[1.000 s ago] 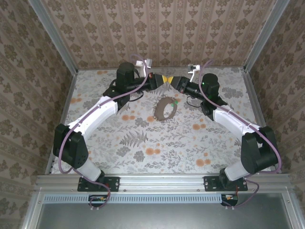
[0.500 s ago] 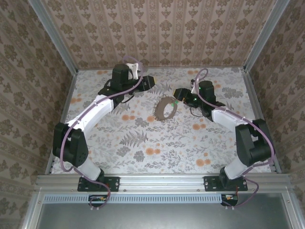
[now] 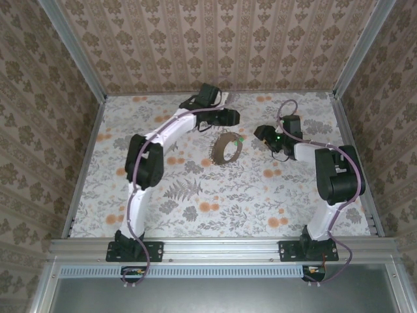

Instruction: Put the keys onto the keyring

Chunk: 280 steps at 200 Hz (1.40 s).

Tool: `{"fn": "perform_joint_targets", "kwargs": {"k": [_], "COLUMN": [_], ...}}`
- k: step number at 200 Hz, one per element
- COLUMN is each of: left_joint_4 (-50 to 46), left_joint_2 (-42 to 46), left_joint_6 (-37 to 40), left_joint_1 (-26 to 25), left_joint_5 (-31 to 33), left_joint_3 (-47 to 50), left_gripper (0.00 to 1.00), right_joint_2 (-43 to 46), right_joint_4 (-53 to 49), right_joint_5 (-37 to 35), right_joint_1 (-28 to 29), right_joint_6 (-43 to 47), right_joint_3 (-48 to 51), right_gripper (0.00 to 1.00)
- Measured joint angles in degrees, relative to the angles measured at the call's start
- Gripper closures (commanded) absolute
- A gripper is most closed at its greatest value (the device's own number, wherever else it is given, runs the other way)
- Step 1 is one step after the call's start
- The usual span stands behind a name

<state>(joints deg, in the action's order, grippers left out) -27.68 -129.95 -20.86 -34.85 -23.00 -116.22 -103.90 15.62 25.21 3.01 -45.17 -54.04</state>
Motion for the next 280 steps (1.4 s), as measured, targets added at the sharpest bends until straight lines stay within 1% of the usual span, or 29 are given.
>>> {"fn": "perform_joint_targets", "kwargs": {"k": [21, 44, 67, 104, 144, 171, 223, 280], "left_joint_4": [-7.6, -13.5, -16.6, -17.9, -17.8, -17.7, -16.7, -14.9], "left_joint_2": [-5.7, -9.8, -12.1, -14.1, -17.0, -18.9, -20.5, -22.0], "left_joint_6": [8.0, 15.9, 21.9, 28.0, 31.5, 32.3, 33.0, 33.6], "left_joint_1": [-1.1, -1.9, -2.9, -5.2, -7.1, -7.1, -7.0, -6.8], "left_joint_5": [1.9, 5.1, 8.8, 13.9, 17.3, 18.2, 18.9, 18.8], "left_joint_3": [-8.8, -14.1, -16.0, -17.3, -20.7, -23.0, -23.5, -25.0], "left_gripper": [0.43, 0.44, 0.44, 0.47, 0.49, 0.50, 0.52, 0.61], "right_joint_2": [0.7, 1.8, 2.3, 2.4, 2.4, 2.2, 1.5, 1.5], "right_joint_4": [0.0, 0.6, 1.0, 1.8, 2.8, 3.9, 4.5, 4.6], "right_joint_5": [0.0, 0.0, 0.3, 1.6, 3.2, 3.9, 4.3, 4.8], "right_joint_1": [-2.5, -4.7, -5.8, -5.9, -6.3, -6.5, -6.6, -6.6], "right_joint_6": [-0.9, -2.1, -3.3, -4.1, -4.6, -4.8, -5.2, -5.6], "right_joint_3": [1.4, 3.7, 4.9, 5.8, 5.9, 6.0, 6.1, 6.1], "right_gripper": [0.41, 0.41, 0.41, 0.41, 0.42, 0.42, 0.44, 0.46]}}
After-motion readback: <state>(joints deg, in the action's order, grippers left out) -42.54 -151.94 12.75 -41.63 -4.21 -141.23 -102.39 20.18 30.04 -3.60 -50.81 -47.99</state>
